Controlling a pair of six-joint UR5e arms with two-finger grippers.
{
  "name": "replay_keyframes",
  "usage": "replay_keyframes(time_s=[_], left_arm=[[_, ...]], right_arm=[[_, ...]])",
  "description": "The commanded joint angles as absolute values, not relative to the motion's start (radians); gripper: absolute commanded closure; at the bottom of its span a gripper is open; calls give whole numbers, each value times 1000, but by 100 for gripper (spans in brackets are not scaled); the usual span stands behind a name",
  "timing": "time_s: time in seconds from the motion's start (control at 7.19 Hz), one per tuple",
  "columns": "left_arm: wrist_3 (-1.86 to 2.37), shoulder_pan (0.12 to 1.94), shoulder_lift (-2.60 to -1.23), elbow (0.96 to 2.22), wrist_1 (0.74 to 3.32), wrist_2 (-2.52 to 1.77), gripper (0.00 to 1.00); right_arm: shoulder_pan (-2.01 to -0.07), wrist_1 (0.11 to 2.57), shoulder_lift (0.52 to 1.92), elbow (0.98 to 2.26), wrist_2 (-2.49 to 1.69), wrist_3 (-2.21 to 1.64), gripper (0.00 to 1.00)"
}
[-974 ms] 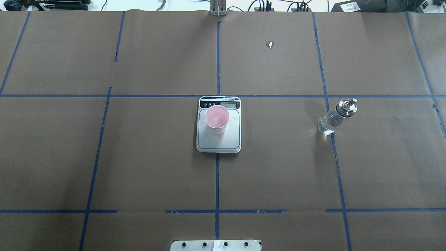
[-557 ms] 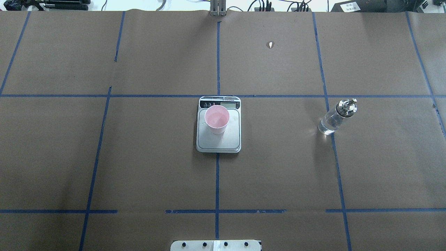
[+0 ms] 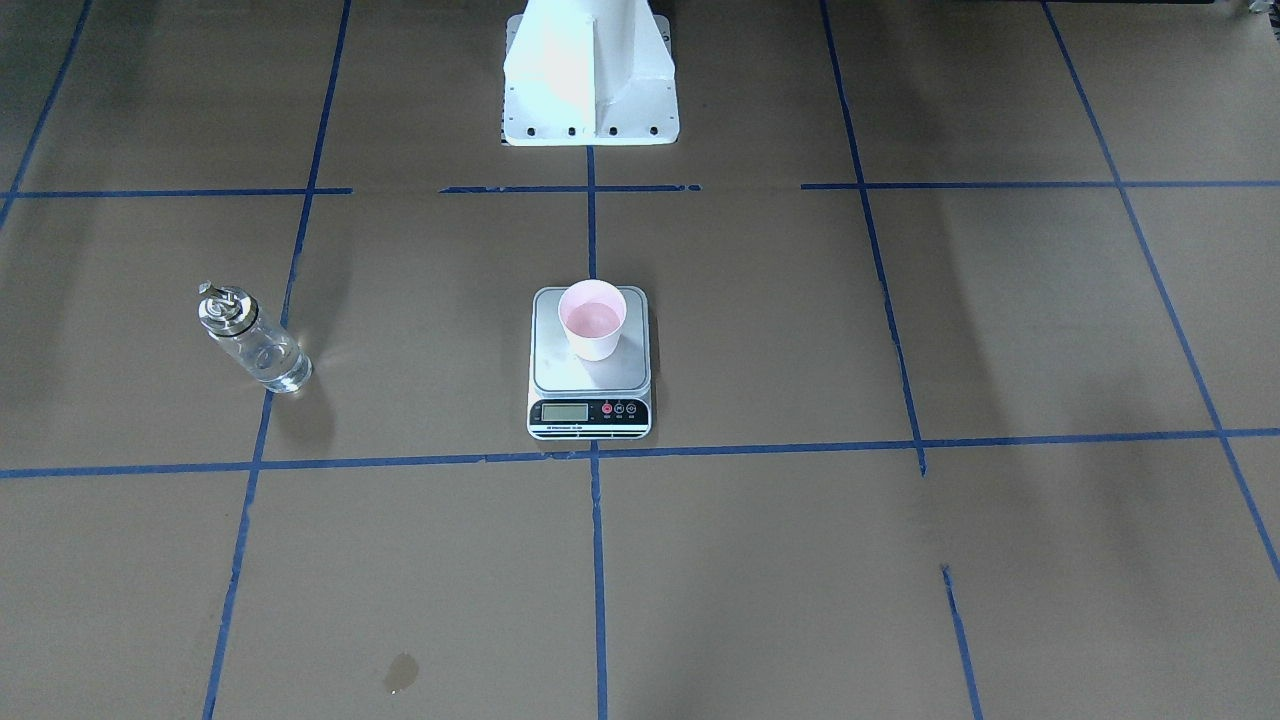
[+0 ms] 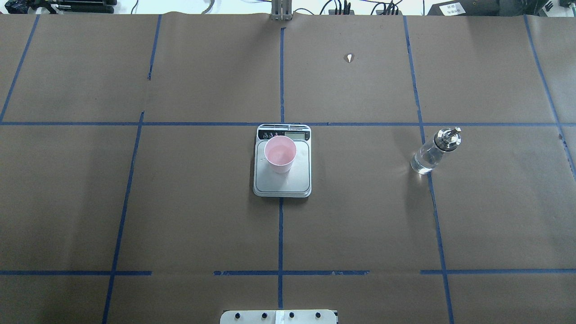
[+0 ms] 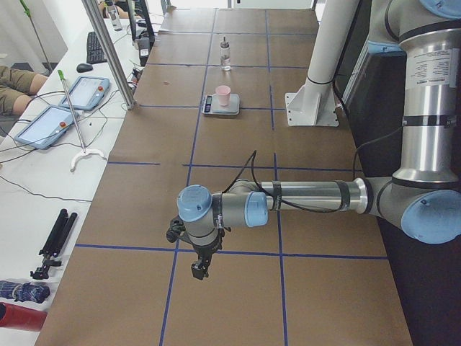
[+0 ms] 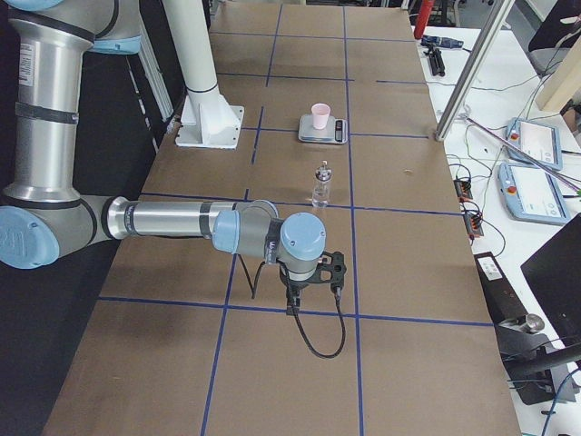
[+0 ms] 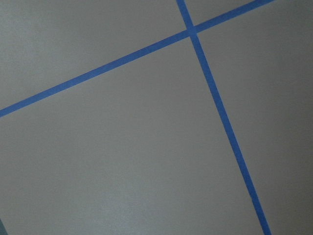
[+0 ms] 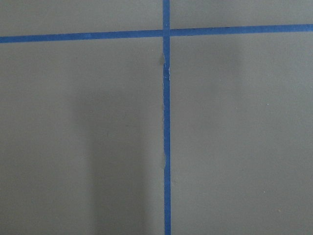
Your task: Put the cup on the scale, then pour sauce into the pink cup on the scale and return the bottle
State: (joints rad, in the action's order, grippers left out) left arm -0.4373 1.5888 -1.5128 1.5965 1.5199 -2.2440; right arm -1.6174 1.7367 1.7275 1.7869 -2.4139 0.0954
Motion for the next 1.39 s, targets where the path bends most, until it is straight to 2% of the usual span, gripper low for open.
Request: replay_keyframes(time_s=[0.0,0.56,0.84,1.25], left_arm=[[-439,1595,-1513,1594,1520,-2246,0],[-408,1597,-1509,1582,1523,-2295,0],[-193,1597,-1514,1592,1522,-2327,0],[-146,1597,-1514,1595,1522,-2326,0]], right_arm=[[-1618,1736,1718,1786,-2416,95,0],[-1618,1735,1701,1789,-2416,92,0],[-1618,1730,1692,1787,-2416,91,0],[-1618,1730,1686,1792,-2416,51,0]])
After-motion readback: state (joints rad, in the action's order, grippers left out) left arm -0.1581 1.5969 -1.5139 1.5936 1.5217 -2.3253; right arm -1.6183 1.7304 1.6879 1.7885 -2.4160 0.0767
